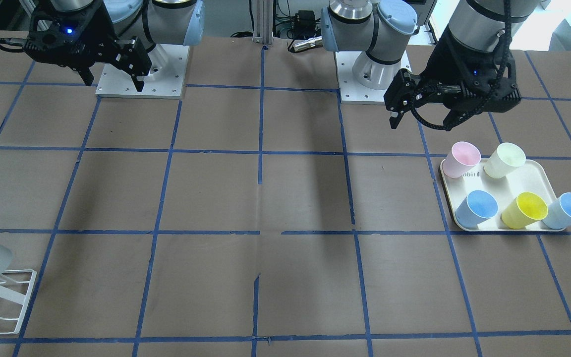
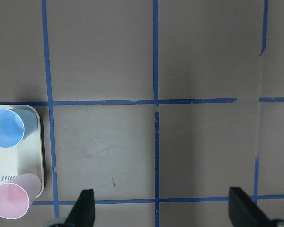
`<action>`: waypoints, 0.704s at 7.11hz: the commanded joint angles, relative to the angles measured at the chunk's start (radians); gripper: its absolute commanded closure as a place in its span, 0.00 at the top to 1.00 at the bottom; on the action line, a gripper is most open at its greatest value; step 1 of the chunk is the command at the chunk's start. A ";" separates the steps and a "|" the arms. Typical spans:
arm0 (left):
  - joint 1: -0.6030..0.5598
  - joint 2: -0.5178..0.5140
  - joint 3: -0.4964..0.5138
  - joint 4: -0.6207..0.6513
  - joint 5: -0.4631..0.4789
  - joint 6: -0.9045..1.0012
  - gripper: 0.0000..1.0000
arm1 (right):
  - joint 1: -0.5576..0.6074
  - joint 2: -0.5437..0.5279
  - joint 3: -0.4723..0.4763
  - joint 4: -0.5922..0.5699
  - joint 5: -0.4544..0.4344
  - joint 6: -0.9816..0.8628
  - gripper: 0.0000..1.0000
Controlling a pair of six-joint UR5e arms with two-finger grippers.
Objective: Transfer IKEA cup to right arm and place on rack
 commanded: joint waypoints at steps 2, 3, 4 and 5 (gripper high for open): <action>-0.001 0.000 0.000 0.000 0.000 0.001 1.00 | 0.002 -0.008 -0.004 0.000 0.008 0.012 1.00; -0.001 0.000 0.000 0.000 0.000 0.001 1.00 | 0.002 -0.012 -0.005 0.000 0.006 0.003 1.00; -0.001 -0.001 0.000 0.002 0.000 0.001 1.00 | 0.002 -0.012 -0.005 0.000 0.006 0.000 1.00; -0.001 -0.002 0.000 0.002 0.000 0.001 1.00 | 0.002 -0.014 -0.005 0.000 0.008 0.000 1.00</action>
